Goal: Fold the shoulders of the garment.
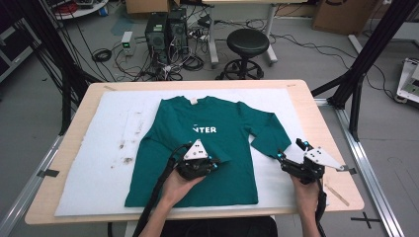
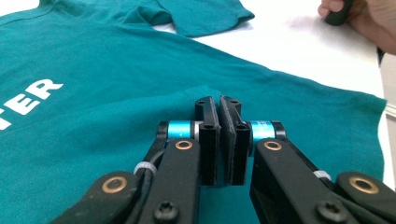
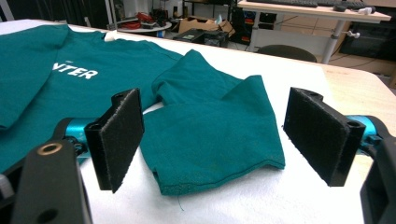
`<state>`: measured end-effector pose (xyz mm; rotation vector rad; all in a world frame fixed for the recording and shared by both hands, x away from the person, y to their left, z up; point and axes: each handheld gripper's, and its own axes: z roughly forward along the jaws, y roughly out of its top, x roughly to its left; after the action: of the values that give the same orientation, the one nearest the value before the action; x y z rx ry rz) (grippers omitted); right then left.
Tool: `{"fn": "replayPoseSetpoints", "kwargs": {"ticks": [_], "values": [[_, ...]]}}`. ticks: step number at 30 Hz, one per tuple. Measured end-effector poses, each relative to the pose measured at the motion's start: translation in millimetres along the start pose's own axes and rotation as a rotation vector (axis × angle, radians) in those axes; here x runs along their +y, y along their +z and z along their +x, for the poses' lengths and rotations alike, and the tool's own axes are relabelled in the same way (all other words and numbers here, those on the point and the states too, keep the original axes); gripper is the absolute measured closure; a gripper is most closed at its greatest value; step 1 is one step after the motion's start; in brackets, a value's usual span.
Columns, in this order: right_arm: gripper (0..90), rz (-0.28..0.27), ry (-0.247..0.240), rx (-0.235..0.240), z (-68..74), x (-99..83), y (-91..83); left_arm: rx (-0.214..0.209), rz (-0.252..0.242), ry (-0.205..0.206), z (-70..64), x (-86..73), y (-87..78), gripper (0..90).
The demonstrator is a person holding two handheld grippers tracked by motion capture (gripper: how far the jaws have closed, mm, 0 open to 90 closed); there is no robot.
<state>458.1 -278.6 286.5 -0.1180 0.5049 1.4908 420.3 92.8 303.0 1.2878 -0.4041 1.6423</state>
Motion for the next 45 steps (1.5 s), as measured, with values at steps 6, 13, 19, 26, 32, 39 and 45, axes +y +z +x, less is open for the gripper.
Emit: {"fn": "replayPoseSetpoints", "kwargs": {"ticks": [6,13,19,26,32,39,45], "values": [[20.4,-0.002,-0.002,-0.001,-0.7,-0.1,-0.1,-0.008,0.019,-0.019,0.3,-0.5,4.7,83.9],[20.4,-0.003,0.003,0.003,-1.0,-0.2,-0.2,-0.037,0.007,-0.033,-1.5,2.4,2.5,60.0],[20.4,-0.003,0.002,0.002,-1.1,-0.2,-0.2,-0.034,0.002,-0.042,-2.9,5.9,-3.6,42.1],[20.4,-0.002,0.009,0.003,-1.0,-0.1,-0.2,-0.019,-0.006,-0.051,1.7,7.5,-12.1,36.9],[20.4,-0.002,0.01,0.003,-1.1,-0.2,-0.2,-0.009,-0.01,-0.057,3.9,8.3,-24.1,33.0],[20.4,-0.001,0.007,0.001,-1.1,-0.1,-0.1,0.027,-0.041,-0.065,8.0,7.0,-45.7,28.6],[20.4,-0.001,0.005,0.0,-1.0,-0.1,-0.1,0.057,-0.05,-0.077,12.1,2.9,-59.1,24.5]]}}
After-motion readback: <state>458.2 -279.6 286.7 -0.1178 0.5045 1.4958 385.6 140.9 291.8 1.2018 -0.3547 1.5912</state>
